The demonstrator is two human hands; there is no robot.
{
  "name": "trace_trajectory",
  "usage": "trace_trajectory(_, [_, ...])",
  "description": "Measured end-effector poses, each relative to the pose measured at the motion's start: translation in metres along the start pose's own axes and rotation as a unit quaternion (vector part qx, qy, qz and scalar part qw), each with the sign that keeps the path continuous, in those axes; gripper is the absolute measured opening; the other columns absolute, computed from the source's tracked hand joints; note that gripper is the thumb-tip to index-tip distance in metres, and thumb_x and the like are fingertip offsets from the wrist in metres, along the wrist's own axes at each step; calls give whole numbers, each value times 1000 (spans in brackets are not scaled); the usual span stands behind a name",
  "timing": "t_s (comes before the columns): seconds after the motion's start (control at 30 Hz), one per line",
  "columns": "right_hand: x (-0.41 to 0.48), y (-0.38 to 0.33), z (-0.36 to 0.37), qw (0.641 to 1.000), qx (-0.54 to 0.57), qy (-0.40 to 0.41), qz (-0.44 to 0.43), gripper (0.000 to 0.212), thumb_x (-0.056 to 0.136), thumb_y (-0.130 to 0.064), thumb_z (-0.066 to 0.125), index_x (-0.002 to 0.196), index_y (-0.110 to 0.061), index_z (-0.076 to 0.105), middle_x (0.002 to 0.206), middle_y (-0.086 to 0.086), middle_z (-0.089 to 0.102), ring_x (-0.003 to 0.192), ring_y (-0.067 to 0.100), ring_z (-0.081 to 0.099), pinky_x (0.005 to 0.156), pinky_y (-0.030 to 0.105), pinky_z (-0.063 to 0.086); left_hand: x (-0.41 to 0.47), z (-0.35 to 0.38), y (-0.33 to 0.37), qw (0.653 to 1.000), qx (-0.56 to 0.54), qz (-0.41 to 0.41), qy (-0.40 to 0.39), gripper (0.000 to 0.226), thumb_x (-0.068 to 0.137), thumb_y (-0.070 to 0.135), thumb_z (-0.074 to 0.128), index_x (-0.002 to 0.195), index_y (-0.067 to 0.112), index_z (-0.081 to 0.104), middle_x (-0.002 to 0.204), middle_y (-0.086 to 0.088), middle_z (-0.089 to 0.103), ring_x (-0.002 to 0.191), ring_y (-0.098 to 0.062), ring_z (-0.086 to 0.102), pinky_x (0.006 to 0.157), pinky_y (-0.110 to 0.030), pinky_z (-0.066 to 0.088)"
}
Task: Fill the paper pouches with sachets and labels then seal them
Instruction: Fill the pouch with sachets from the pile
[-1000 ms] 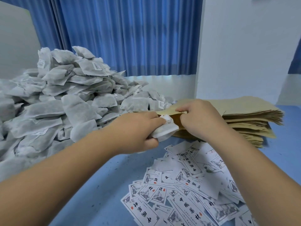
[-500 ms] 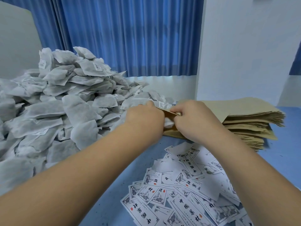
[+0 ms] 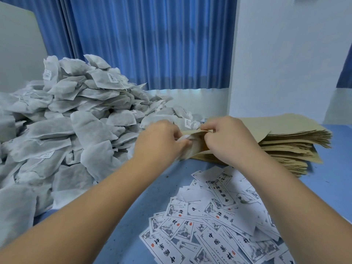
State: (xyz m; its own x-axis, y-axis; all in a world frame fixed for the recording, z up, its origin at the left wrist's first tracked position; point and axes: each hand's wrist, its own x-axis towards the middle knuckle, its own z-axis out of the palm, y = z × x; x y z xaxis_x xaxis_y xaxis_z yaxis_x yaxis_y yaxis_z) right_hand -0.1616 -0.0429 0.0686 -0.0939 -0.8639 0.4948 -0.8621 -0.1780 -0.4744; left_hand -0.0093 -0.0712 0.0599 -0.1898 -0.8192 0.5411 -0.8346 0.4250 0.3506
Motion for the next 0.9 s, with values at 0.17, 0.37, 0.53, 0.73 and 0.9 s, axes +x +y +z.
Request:
trace_trajectory(0.17, [0, 3, -3, 1000, -1, -3, 12, 33, 70, -3, 45, 89, -9, 70, 78, 17, 63, 69, 31, 51, 59, 35, 46, -23, -4, -8, 990, 59, 77, -105, 42, 81, 54, 40, 115, 45, 63, 118, 12, 50, 106, -14, 50, 89, -35, 45])
trace_trajectory(0.37, [-3, -4, 0, 1000, 22, -7, 2, 33, 70, -3, 44, 86, -10, 72, 79, 17, 63, 79, 34, 57, 65, 39, 51, -28, -4, -15, 983, 121, 42, -135, 40, 96, 34, 37, 133, 50, 39, 116, 0, 37, 87, -25, 52, 75, -31, 45])
trace_trajectory(0.53, [-3, -7, 1, 1000, 31, -1, 0, 29, 72, -6, 47, 85, -12, 72, 69, 13, 59, 72, 32, 54, 56, 35, 43, -19, 5, -3, 991, 52, 104, -63, 28, 92, 17, 49, 116, 24, 61, 103, -7, 52, 92, -29, 55, 77, -40, 47])
trace_trajectory(0.73, [0, -2, -4, 1000, 17, 8, 4, 23, 72, -9, 52, 85, -13, 71, 62, 9, 54, 63, 26, 45, 53, 30, 37, -1, 24, 6, 983, -117, 135, -49, 16, 83, -2, 52, 91, 1, 66, 88, -7, 65, 86, -23, 56, 72, -25, 39])
trace_trajectory(0.9, [0, 1, -3, 1000, 11, 14, 4, 31, 74, -7, 48, 84, -22, 73, 56, 1, 50, 61, 23, 47, 49, 26, 32, 12, 38, -2, 996, -34, 29, 79, 13, 81, 19, 66, 74, 24, 57, 84, 3, 53, 81, -17, 50, 69, -29, 39])
